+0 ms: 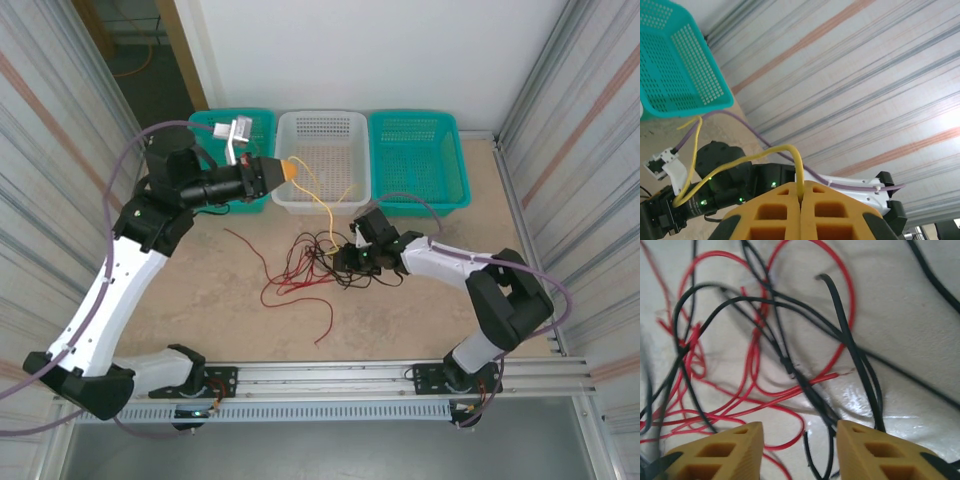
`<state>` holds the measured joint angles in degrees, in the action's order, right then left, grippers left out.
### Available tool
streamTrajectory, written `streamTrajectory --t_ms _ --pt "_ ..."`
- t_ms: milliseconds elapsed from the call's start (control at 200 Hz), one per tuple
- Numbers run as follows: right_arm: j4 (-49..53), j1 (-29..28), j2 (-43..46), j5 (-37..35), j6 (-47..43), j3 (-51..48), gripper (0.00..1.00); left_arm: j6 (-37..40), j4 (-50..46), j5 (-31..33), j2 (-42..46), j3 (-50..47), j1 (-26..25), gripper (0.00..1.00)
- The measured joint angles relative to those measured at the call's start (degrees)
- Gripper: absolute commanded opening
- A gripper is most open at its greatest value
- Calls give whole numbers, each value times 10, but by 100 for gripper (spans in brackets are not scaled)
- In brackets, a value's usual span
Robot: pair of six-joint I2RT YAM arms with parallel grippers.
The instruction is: Untangle the cables
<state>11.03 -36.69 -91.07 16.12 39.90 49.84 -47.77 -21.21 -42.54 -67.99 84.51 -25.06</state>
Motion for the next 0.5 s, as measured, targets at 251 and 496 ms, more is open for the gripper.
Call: streamTrajectory --t_ms 251,496 --pt "-7 0 -13 2 12 0 44 20 -37 -10 5 19 49 0" --pt "67 -8 83 -70 15 23 68 45 -56 8 9 22 116 0"
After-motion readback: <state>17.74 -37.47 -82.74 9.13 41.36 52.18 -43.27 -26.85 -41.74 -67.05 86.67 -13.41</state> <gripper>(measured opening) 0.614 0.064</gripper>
